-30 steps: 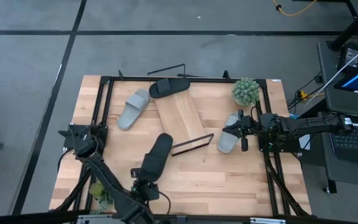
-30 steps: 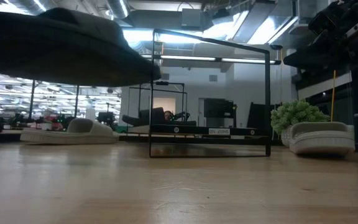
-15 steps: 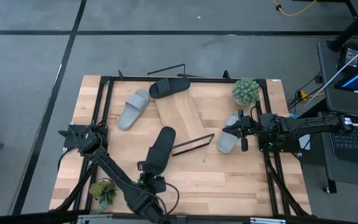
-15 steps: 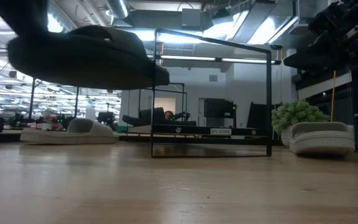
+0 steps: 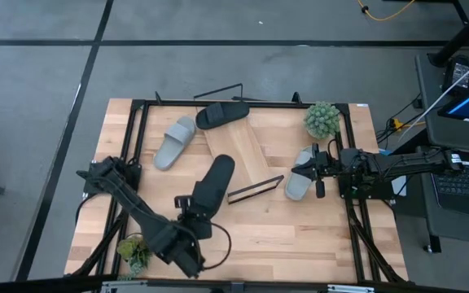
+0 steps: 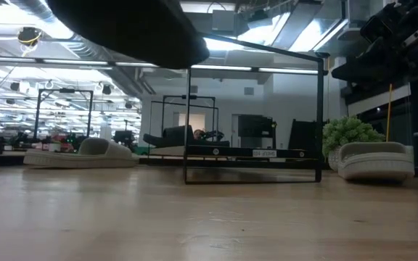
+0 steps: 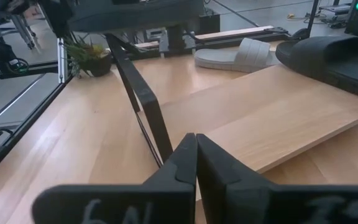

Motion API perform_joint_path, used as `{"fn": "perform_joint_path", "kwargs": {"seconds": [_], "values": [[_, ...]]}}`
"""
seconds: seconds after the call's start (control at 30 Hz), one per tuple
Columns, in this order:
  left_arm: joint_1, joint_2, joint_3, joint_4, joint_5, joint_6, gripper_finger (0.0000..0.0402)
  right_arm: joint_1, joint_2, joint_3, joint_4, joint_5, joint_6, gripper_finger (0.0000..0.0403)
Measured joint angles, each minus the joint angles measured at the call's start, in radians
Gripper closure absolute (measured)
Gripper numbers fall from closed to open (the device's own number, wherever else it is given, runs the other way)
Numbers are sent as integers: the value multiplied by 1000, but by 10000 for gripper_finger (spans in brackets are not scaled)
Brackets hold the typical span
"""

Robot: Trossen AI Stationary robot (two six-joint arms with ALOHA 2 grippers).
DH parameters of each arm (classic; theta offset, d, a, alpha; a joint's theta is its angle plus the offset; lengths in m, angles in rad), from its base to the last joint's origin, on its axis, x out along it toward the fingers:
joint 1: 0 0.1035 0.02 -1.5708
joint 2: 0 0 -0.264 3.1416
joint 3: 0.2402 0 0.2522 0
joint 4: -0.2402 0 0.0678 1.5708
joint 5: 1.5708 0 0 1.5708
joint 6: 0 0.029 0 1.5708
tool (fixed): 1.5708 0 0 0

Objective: Pick and place slides into the shelf
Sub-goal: Put the black slide on the shelf

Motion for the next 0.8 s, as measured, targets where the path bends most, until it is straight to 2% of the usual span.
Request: {"fn": "perform_joint_path", "kwargs": {"seconds": [0.23, 0.53, 0.8], "values": [[77, -74, -107, 0, -15, 230, 401, 0, 0, 0, -26, 0, 0, 395], [228, -220, -223, 0, -135, 474, 401, 0, 0, 0, -38, 0, 0, 395], [386, -280, -279, 8, -166, 805, 401, 0, 0, 0, -38, 1, -26, 395]]}}
